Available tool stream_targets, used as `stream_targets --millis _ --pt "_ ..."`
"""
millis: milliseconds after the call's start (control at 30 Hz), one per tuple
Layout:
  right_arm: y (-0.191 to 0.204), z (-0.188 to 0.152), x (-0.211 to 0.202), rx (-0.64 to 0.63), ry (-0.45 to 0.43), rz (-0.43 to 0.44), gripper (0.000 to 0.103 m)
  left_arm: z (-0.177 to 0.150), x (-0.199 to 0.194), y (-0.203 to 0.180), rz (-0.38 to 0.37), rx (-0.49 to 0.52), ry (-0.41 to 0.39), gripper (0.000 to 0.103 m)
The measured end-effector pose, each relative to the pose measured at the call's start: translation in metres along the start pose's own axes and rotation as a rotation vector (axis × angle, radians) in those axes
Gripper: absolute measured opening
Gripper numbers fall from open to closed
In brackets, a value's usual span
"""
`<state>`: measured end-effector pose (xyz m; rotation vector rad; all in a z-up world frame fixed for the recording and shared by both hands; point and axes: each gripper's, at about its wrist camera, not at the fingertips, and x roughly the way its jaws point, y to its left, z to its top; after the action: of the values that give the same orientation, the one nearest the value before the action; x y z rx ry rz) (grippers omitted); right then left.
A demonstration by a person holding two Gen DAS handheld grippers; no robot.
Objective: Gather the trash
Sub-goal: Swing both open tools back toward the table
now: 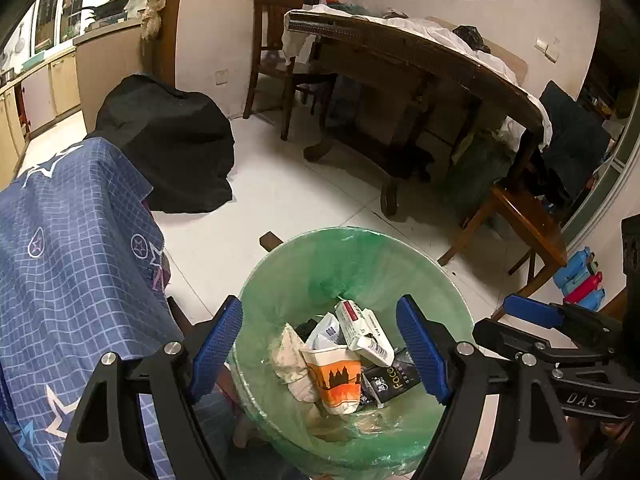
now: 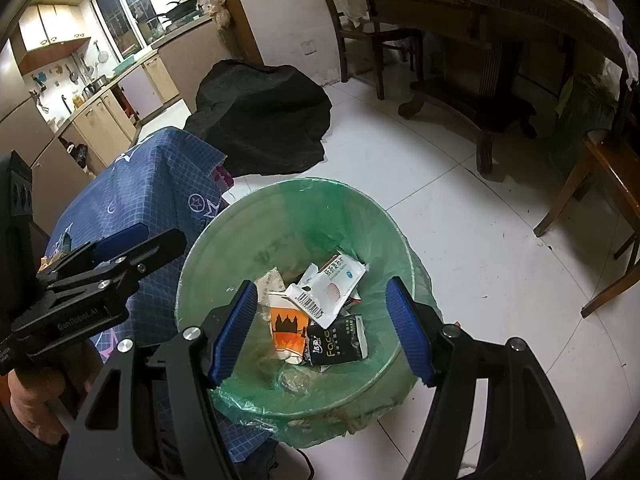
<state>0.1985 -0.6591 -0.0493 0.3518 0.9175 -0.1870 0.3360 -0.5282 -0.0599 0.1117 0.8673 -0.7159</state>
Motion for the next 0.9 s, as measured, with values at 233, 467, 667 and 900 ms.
stream_targets --millis 233,467,667,900 --pt "0.014 -0.007 -0.018 -0.021 -0.055 0.017 0.065 -0.005 -0.020 0.005 0.007 0.026 -0.017 0.079" --pt "0.054 -0.031 -0.037 -0.084 -0.140 0.085 0.070 -0.034 -0.084 0.059 0.040 0.049 -0.092 0.079" --pt "0.110 -0.051 -0.037 -0.167 -0.151 0.177 0.075 -0.075 -0.161 0.176 0.162 -0.051 -0.151 0.079" --pt "0.166 -0.062 -0.026 -0.262 -0.117 0.248 0.083 -0.122 -0.261 0.374 0.348 -0.450 -0.213 0.079"
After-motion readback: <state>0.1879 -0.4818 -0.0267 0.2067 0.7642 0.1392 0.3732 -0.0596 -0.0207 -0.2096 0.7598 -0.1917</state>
